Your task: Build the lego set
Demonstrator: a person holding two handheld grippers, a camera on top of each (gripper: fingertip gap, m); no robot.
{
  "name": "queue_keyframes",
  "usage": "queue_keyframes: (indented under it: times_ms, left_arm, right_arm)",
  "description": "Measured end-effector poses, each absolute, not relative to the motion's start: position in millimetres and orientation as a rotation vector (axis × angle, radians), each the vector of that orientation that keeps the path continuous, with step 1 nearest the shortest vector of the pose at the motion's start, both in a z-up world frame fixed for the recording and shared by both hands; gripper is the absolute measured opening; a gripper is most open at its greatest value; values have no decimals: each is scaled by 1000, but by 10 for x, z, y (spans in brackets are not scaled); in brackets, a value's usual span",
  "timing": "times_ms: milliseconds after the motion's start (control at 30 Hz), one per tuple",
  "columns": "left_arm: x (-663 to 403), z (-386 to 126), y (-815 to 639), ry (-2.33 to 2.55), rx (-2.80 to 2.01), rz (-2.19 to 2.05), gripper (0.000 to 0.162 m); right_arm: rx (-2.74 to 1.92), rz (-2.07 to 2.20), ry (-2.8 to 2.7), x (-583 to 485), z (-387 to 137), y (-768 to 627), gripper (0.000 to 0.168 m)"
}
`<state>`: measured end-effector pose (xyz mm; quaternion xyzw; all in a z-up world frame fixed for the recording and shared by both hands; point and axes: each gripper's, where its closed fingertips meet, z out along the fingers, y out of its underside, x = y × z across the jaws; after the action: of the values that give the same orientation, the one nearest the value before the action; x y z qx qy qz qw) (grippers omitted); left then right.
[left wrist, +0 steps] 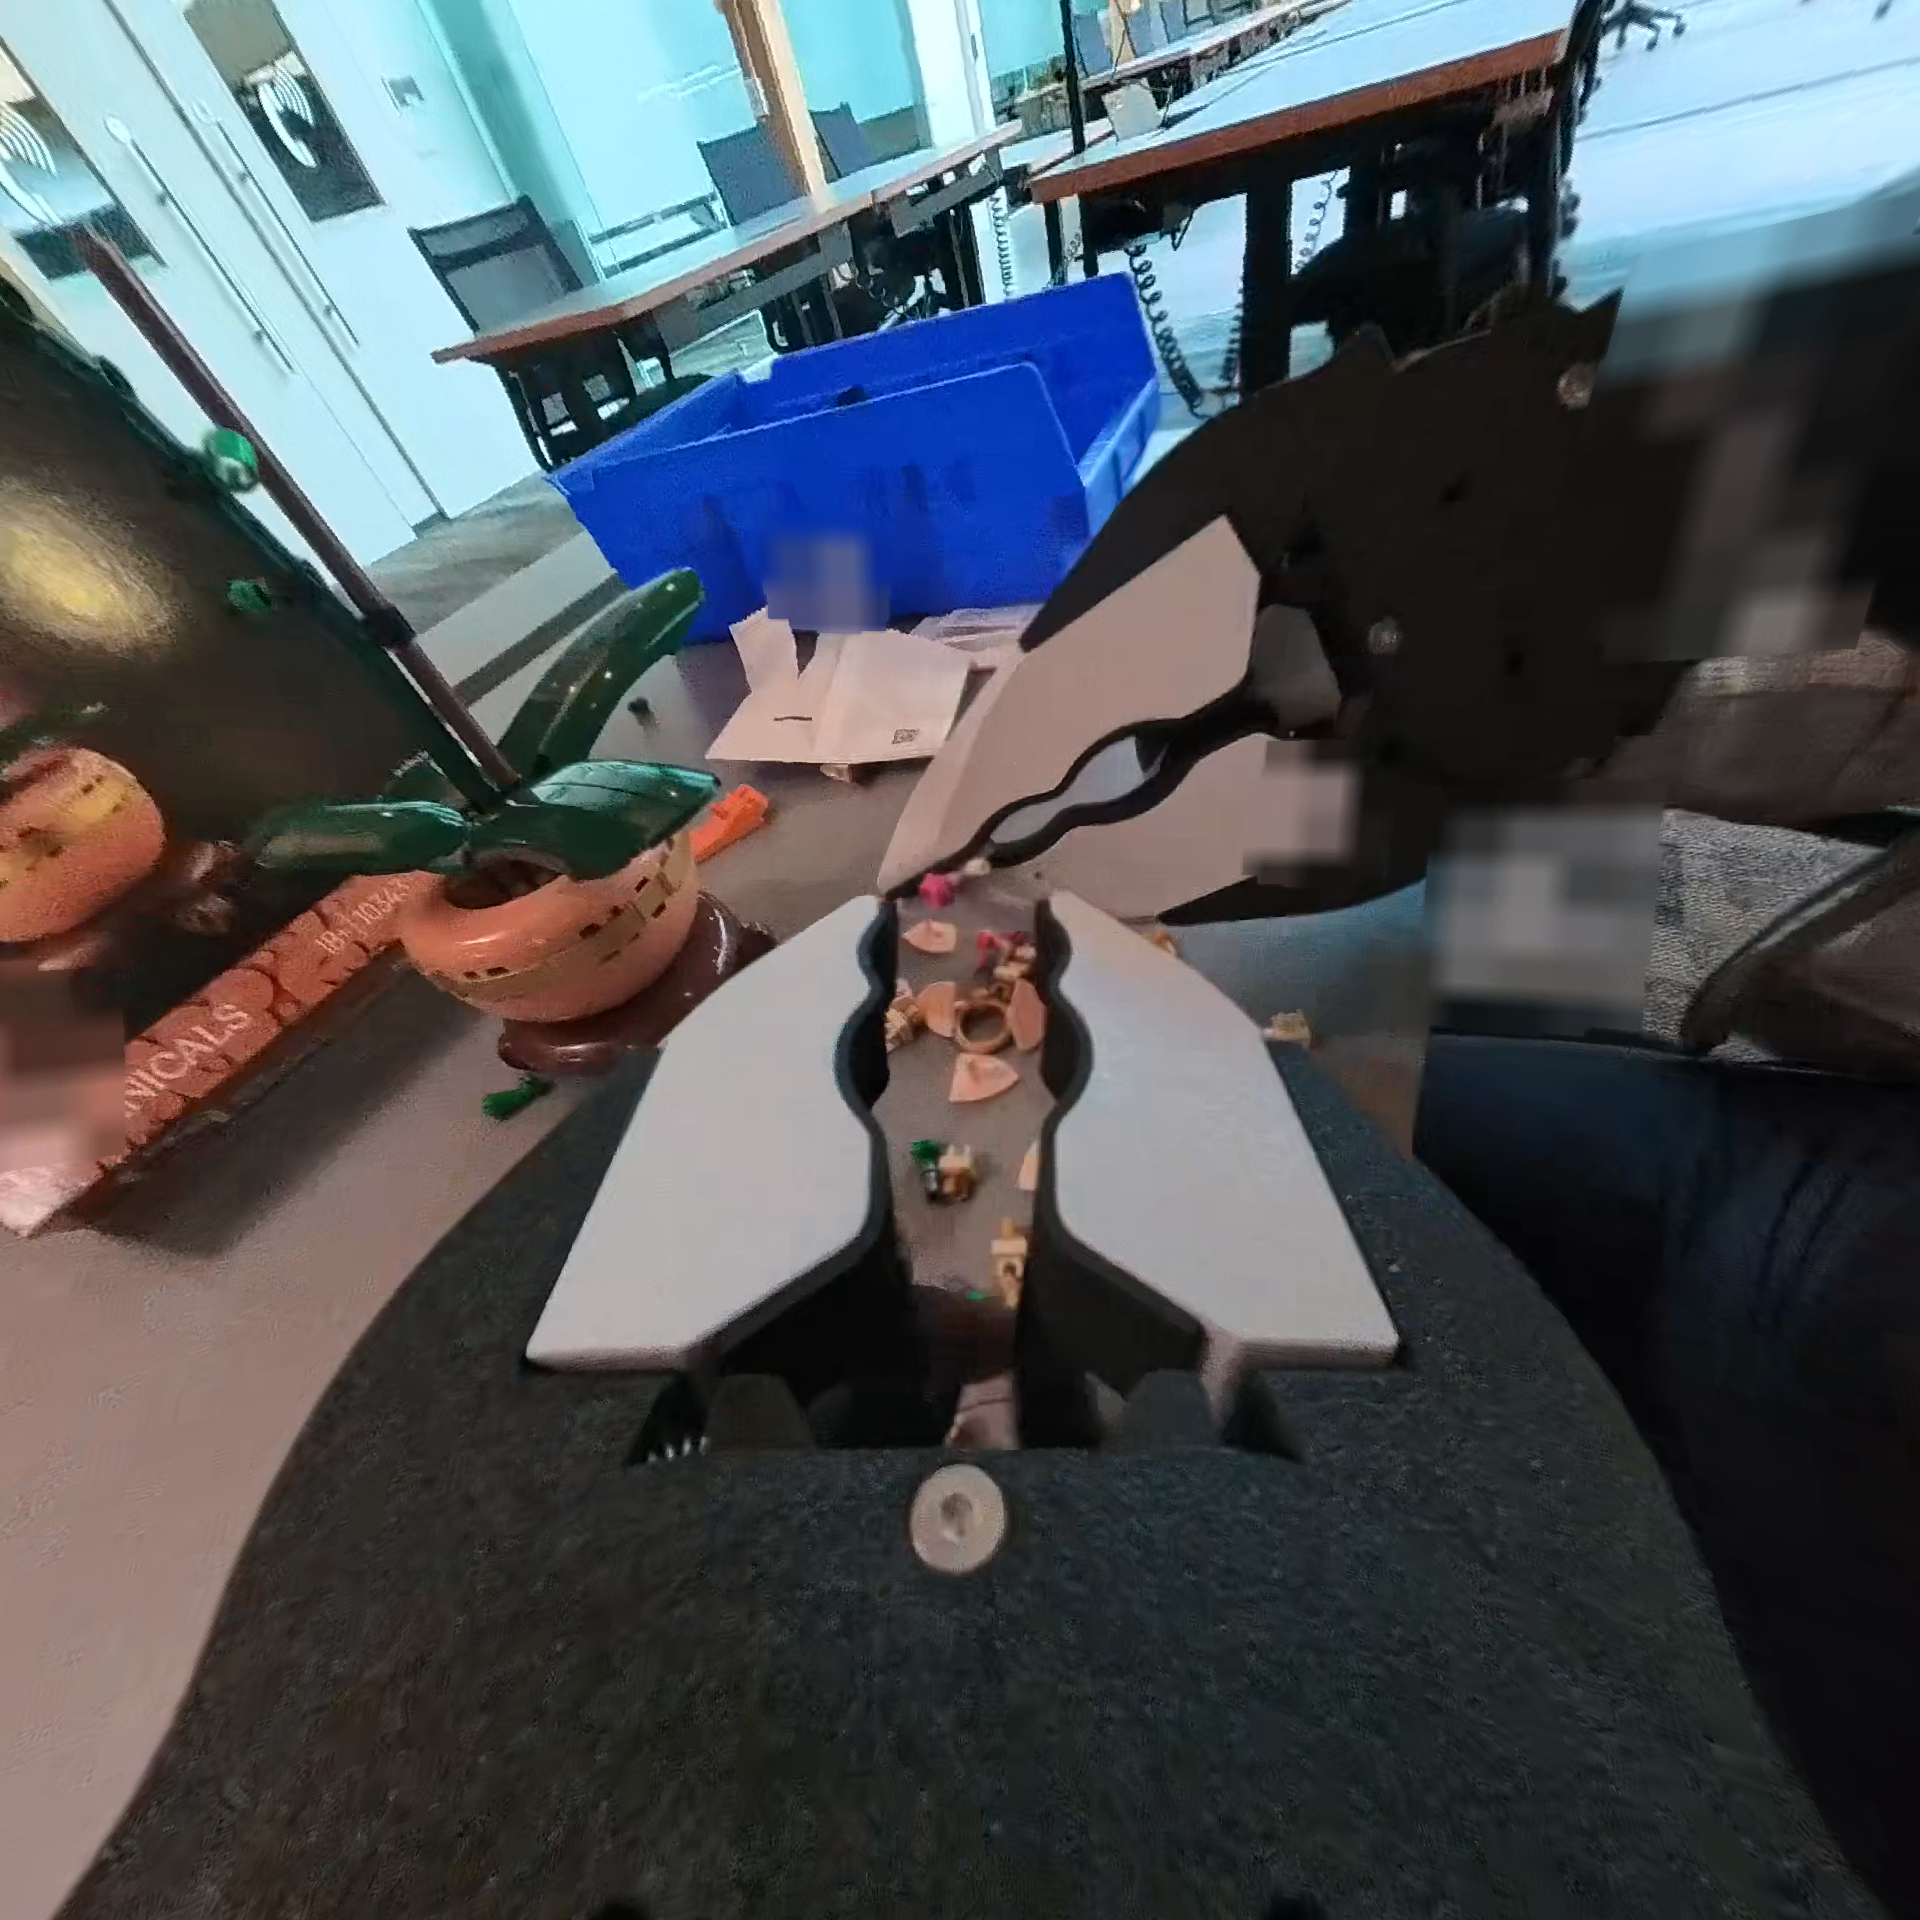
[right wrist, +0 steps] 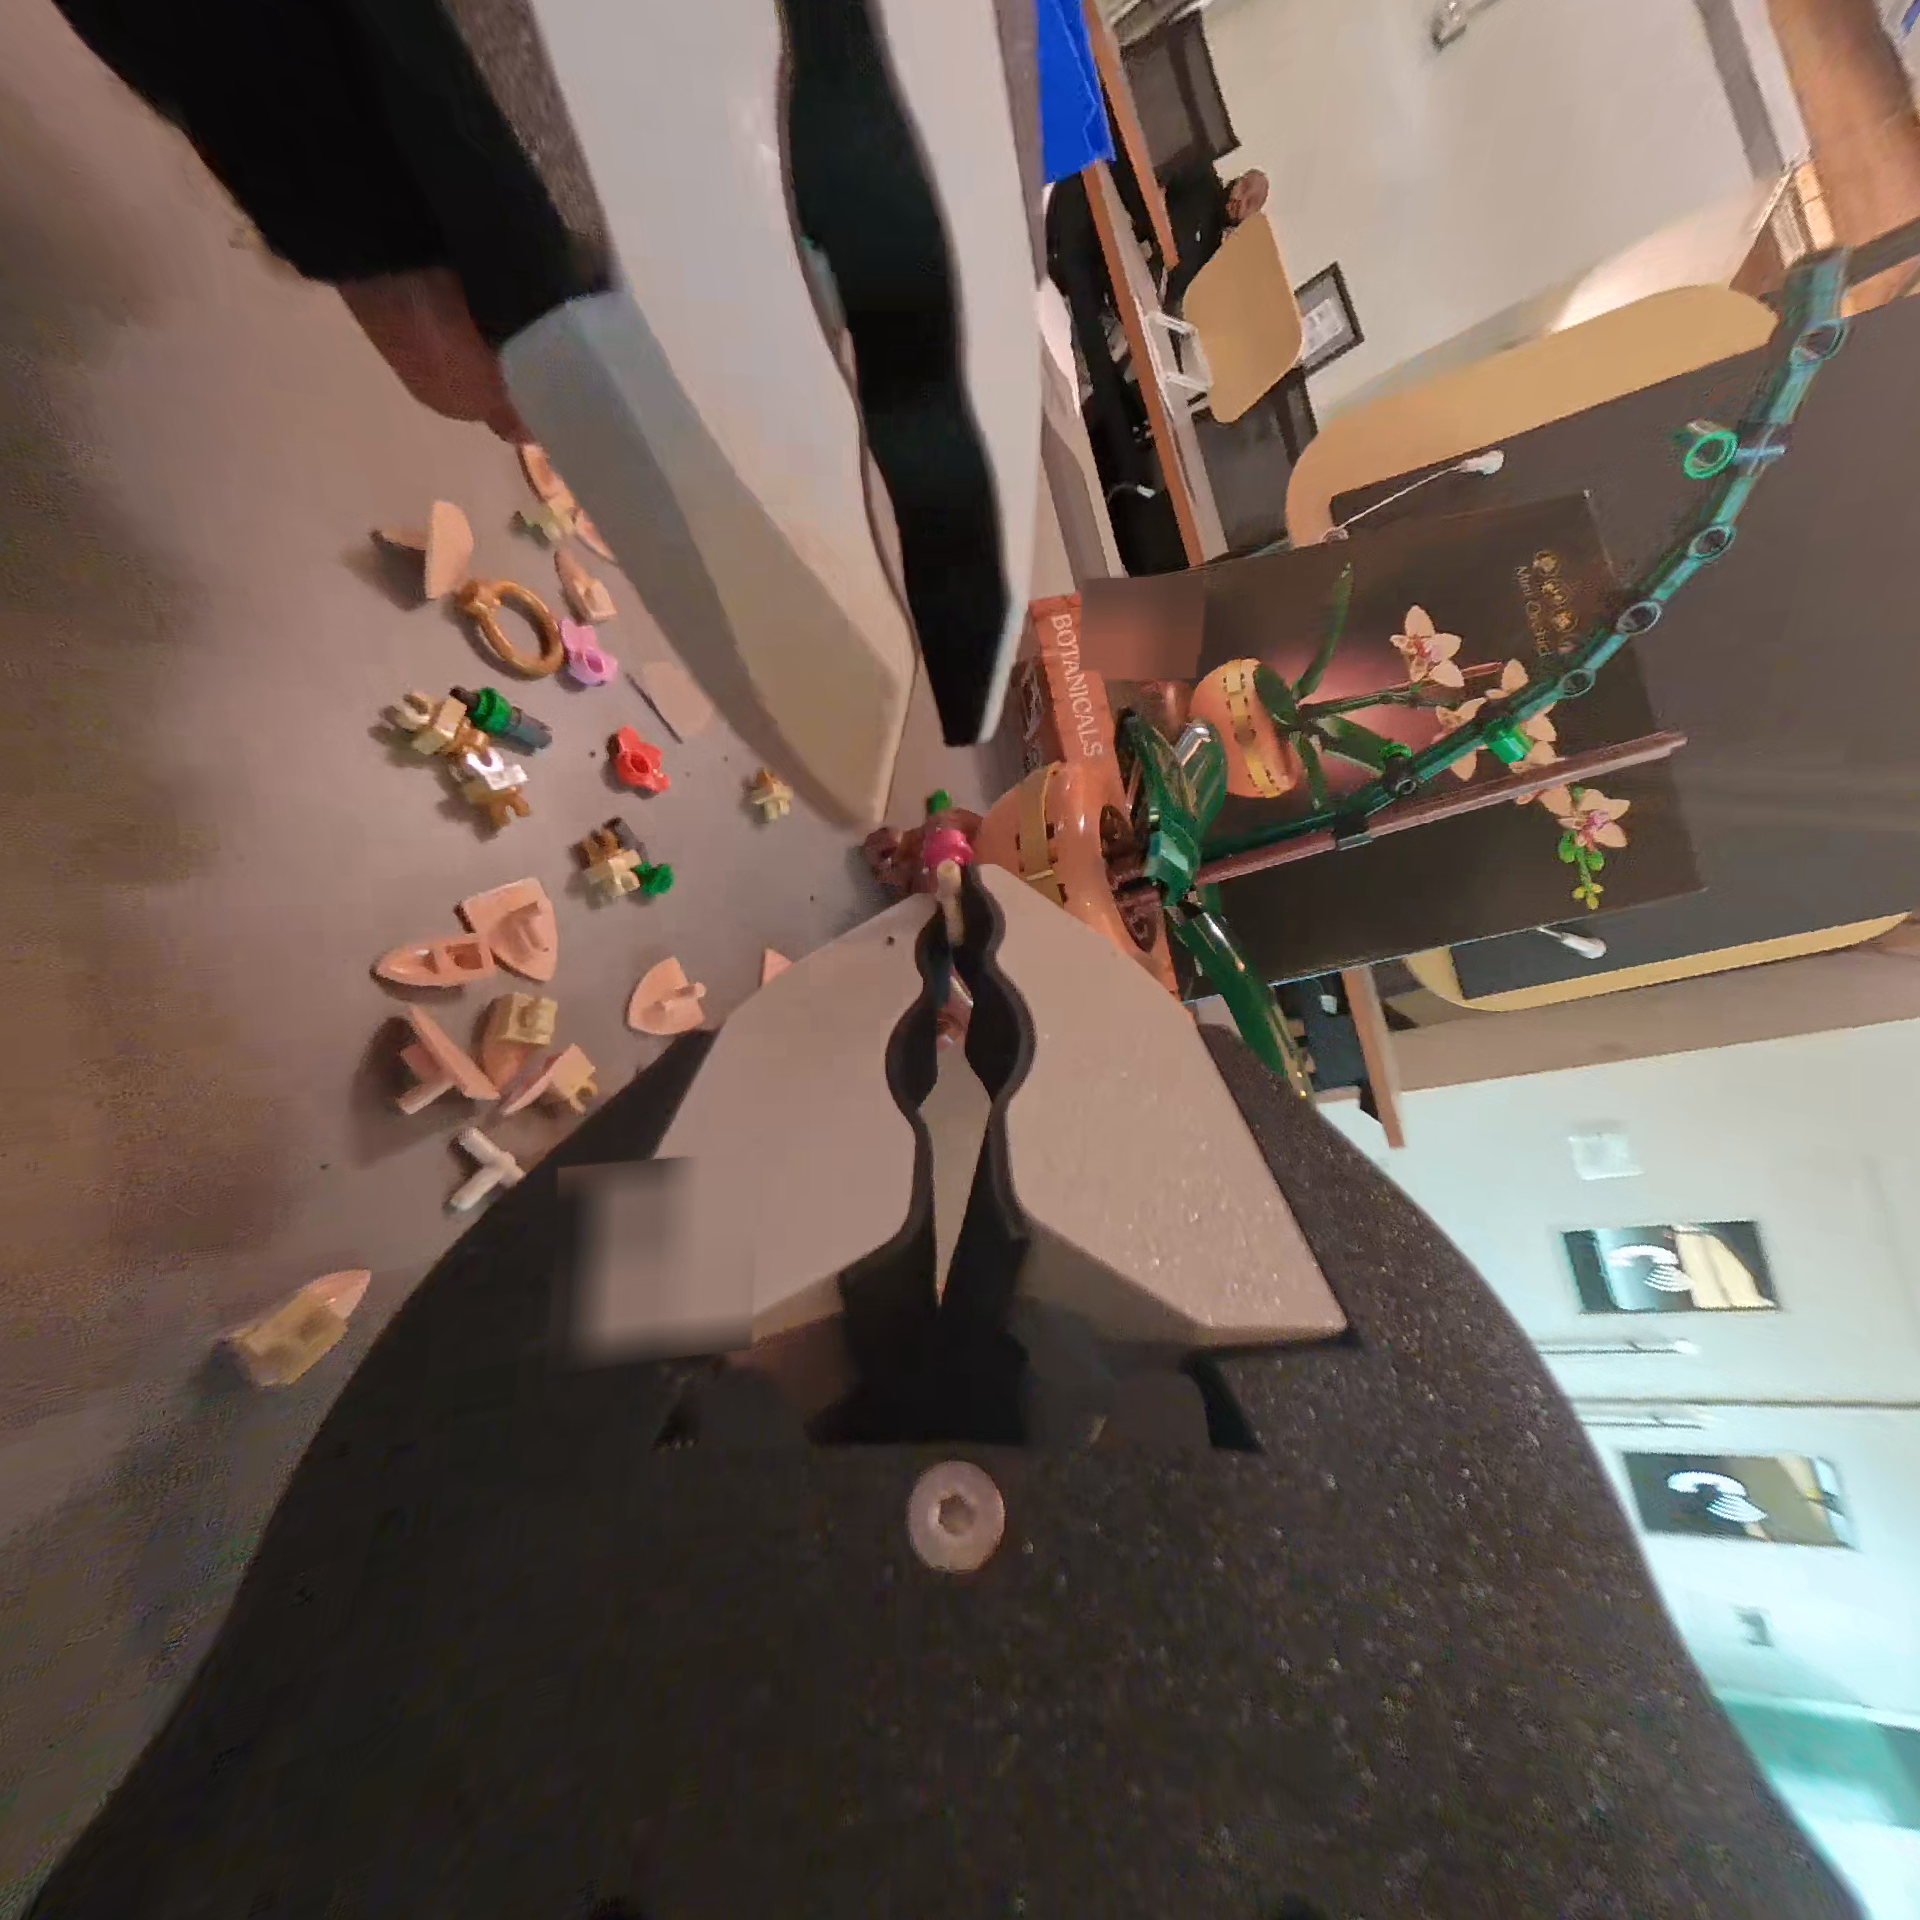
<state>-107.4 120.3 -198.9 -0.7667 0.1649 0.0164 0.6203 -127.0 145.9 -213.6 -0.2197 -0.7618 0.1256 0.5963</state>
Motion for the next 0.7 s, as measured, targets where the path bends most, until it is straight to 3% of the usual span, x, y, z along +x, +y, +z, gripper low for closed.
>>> queue_keyframes:
  times_ms: [67, 233, 500, 700]
  left_arm:
    - [-1087, -2004, 1226, 359, -1789, 65, 32]
    - [-1066, -2028, 1247, 466, -1775, 168, 10]
    - [-1093, -2098, 1249, 560, -1783, 363, 5]
    - [-1221, -2135, 1234, 515, -1858, 499, 5]
  right_arm:
    - [-500, 255, -1754, -1271, -2117, 1460, 0]
    - [-436, 284, -1773, -1265, -2092, 1345, 0]
    - [-452, 324, -1839, -1244, -2184, 1341, 1]
    - [-413, 185, -1782, -1228, -2135, 1361, 18]
